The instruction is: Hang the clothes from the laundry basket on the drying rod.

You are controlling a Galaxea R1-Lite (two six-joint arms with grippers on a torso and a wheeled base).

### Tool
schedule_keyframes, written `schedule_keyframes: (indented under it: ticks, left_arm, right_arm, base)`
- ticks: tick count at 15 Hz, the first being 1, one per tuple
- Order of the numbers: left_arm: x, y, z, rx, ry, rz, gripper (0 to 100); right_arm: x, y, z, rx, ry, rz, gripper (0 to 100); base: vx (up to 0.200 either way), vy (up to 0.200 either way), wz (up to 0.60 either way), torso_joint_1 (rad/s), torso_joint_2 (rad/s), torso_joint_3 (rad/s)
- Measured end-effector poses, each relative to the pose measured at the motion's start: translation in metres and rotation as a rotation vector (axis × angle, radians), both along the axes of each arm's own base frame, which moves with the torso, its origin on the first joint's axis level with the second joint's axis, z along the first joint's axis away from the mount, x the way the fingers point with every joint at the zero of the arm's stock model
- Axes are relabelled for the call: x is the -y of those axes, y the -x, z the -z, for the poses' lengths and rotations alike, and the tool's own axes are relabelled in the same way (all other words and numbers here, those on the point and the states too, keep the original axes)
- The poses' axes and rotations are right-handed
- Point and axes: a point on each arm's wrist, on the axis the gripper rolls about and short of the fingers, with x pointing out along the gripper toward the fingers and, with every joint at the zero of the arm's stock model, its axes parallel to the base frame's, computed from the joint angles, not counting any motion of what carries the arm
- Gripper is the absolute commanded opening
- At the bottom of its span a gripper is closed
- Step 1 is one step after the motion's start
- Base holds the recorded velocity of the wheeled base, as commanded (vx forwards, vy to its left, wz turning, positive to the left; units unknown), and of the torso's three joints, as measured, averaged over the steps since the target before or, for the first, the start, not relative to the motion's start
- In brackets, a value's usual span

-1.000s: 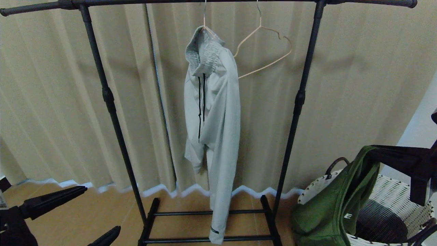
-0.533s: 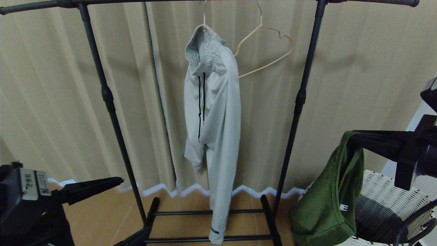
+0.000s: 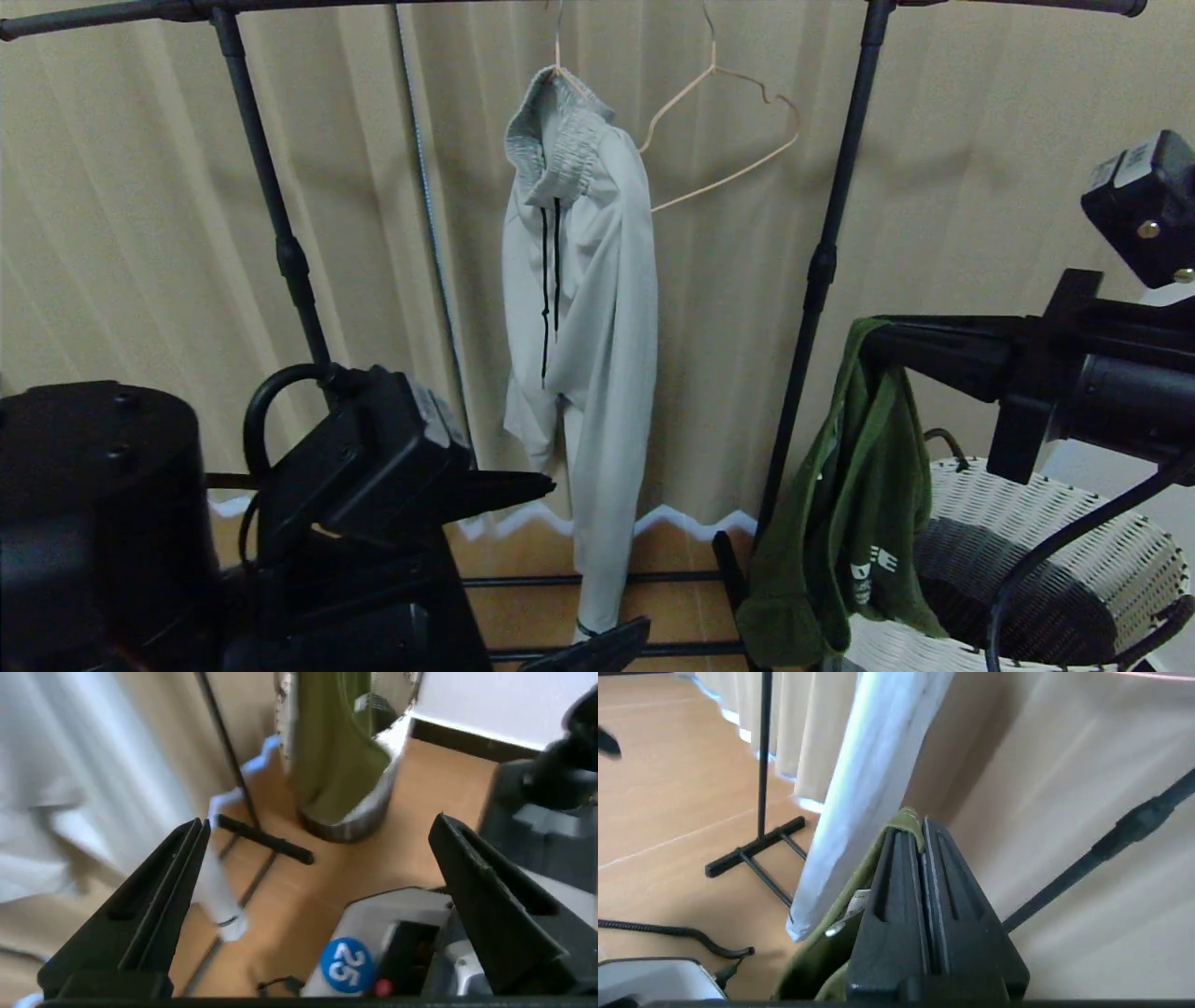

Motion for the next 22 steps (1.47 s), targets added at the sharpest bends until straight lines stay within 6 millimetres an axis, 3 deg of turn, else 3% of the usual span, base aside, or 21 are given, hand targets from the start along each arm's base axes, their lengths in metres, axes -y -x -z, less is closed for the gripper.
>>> schedule_keyframes:
  ticks: [5, 9, 17, 22]
  left_arm:
    - [0.055, -0.019, 0.019, -0.053, 0.142, -0.054, 100]
    - [0.079, -0.033, 0.034, -0.069, 0.182, -0.133, 100]
    - [0.108, -0.063, 0.051, -0.083, 0.170, -0.208, 100]
    - [0.092, -0.084, 0.078, -0.043, 0.028, -0.302, 100]
  right_arm:
    - [-0.029, -0.007, 0.008, 0.008, -0.011, -0.089, 0]
    - [-0.033, -0.005, 0.011, -0.005, -0.008, -0.105, 0]
    - [-0.023, 0.007, 0.010, 0.005, -0.018, -0.107, 0]
    - [-0.023, 0.008, 0.007, 0.017, -0.025, -0.109, 0]
  base:
    - [0.000, 0.000, 0.00, 0.000, 0.00, 0.000]
    - [0.000, 0.000, 0.00, 0.000, 0.00, 0.000]
    - [0.000, 0.000, 0.00, 0.000, 0.00, 0.000]
    - [0.000, 0.000, 0.00, 0.000, 0.00, 0.000]
